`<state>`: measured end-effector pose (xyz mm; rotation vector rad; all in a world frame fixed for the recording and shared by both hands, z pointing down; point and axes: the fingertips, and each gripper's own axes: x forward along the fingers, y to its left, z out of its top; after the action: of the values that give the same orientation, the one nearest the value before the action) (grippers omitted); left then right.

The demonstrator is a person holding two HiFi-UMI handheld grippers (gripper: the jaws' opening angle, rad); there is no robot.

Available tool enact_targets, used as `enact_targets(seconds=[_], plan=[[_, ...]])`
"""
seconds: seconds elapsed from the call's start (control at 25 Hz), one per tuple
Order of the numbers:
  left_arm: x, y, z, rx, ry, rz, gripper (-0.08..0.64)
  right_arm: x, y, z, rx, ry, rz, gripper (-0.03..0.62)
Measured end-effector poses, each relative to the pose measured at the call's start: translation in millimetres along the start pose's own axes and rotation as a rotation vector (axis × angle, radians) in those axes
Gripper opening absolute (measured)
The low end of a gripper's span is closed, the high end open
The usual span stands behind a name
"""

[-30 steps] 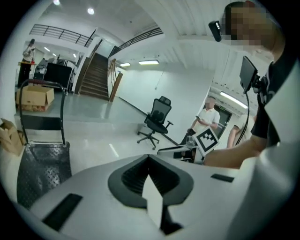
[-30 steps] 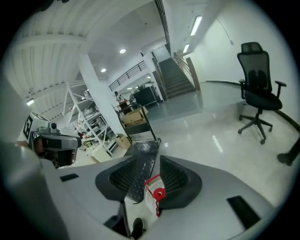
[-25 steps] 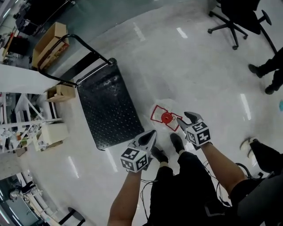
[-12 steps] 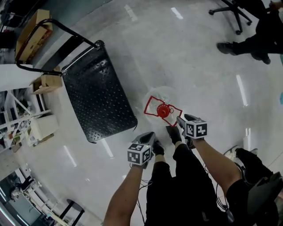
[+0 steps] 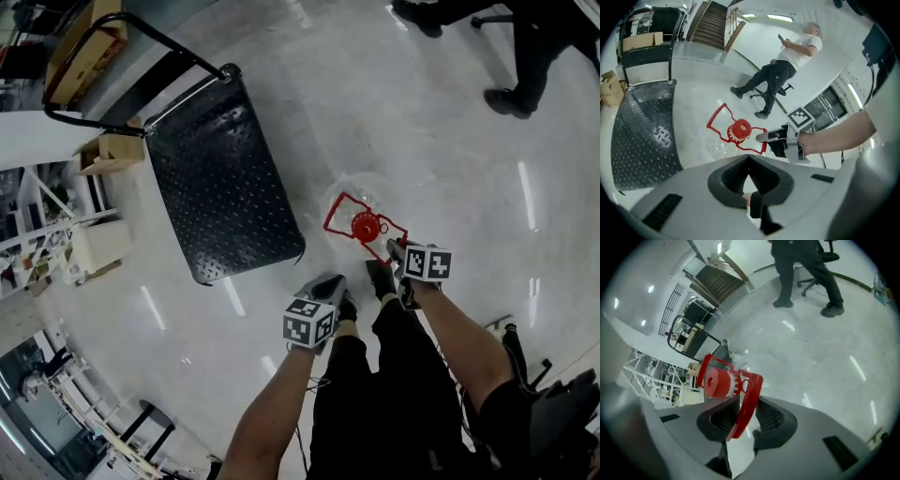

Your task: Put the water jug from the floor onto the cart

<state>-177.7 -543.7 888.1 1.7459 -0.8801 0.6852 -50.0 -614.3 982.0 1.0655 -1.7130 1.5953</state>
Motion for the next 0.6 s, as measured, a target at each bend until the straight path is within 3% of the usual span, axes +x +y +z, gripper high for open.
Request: enact_targets(seconds=[0.24,0.4,0.6], plan=[[-27.8,-4.3,-2.5,-0.019,-0.087,0.051,-0.005,-16.9,10.4,22.4,-0.013,-0.065,-0.019,0.075],[-58.9,-2.4,10.6,-0.079,-0.179,0.074,-0.005,-20.9,31.2,30.0,-0.092,-0.021,-0.053,0.074],[-113.9,12.3,15.0,-0.114,-0.299,0.121,-0.005,-33.4,87.0,21.4,-0.22,0.012,-0.026,0.074]])
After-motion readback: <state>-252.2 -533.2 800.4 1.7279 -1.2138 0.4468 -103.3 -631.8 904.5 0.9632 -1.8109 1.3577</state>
